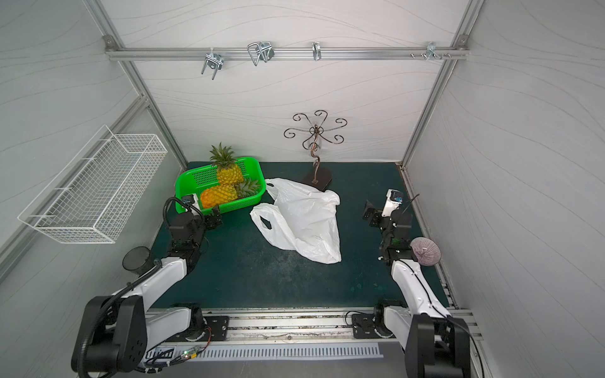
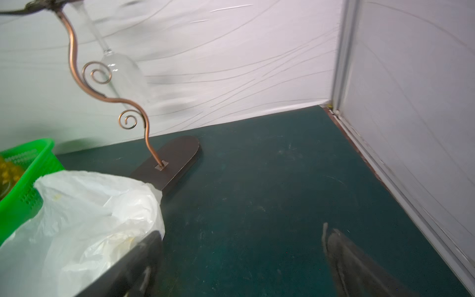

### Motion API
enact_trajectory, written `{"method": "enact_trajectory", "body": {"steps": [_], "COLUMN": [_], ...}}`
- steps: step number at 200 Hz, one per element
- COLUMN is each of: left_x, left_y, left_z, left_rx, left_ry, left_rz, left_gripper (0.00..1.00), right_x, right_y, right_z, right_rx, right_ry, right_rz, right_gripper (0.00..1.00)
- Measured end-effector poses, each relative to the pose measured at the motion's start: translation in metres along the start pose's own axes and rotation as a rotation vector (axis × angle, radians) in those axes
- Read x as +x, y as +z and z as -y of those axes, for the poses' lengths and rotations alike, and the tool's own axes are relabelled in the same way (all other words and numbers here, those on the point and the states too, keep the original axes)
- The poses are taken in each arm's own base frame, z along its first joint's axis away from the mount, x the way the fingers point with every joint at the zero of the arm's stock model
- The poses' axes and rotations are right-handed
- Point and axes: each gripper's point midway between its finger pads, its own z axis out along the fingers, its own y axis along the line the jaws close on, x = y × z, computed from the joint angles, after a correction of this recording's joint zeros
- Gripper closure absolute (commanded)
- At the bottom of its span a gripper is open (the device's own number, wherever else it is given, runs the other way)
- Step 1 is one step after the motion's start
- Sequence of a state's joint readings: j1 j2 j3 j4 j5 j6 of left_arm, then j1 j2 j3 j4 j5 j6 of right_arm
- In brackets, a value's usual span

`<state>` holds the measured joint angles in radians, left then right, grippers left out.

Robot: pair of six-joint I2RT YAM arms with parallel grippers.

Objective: Place the pineapple into a plastic bag & tie a knot
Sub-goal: Adjust the plastic bag at the center of the board.

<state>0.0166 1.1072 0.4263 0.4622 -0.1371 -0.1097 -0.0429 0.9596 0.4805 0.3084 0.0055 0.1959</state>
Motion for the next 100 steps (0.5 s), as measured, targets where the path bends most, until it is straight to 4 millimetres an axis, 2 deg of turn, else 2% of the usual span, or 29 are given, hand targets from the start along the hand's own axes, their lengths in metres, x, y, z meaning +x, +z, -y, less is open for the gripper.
{"method": "enact_trajectory", "body": {"steps": [25,51,74,100], "left_x": [-0.008,-0.017,-0.017,-0.002], "left_y": [-0.011,-0.017,-0.022,-0.026], "left_z": [0.008,0.028,0.052,0.076], "left_rx": [0.038,0.148,0.279,0.423], "left_ry": [-0.061,-0.112,-0.144,-0.151], "left_rz": [-0.038,-0.074,-0.111,-0.185], "left_gripper": [0.0,0.0,0.01,0.01], "right_x": [-0.008,0.002,0.009,0.02], "right_y": [-0.015,-0.02,-0.024,-0.04], "right_z": [0.01,-0.017,-0.071,-0.152], "right_rx": [0.023,-0.065,-0.222,-0.47], "right_ry": [0.101,0.117,0.035,-0.159], "right_rz": [-0.049,-0.13,-0.203,-0.258], "right_gripper": [0.01,0.01,0.01,0.01]}}
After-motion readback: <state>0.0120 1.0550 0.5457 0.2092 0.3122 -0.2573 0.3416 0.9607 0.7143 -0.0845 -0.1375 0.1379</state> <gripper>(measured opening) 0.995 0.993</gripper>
